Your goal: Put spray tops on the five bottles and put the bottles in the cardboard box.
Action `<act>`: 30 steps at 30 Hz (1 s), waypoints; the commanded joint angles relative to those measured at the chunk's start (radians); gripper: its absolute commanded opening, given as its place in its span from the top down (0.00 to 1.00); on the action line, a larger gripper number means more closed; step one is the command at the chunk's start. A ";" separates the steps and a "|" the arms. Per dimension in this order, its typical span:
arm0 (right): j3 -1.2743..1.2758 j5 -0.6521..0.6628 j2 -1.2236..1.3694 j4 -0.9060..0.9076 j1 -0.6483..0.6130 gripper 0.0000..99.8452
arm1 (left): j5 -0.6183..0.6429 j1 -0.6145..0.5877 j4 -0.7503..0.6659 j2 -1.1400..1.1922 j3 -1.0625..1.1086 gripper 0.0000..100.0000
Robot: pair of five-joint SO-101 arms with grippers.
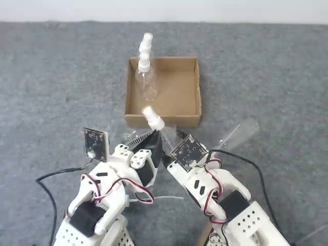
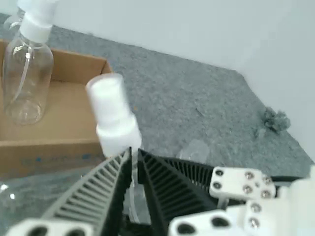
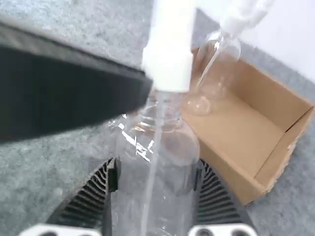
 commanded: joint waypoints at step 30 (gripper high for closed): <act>-0.063 0.040 -0.028 0.027 0.016 0.99 | 0.054 -0.275 0.089 -0.009 -0.199 0.82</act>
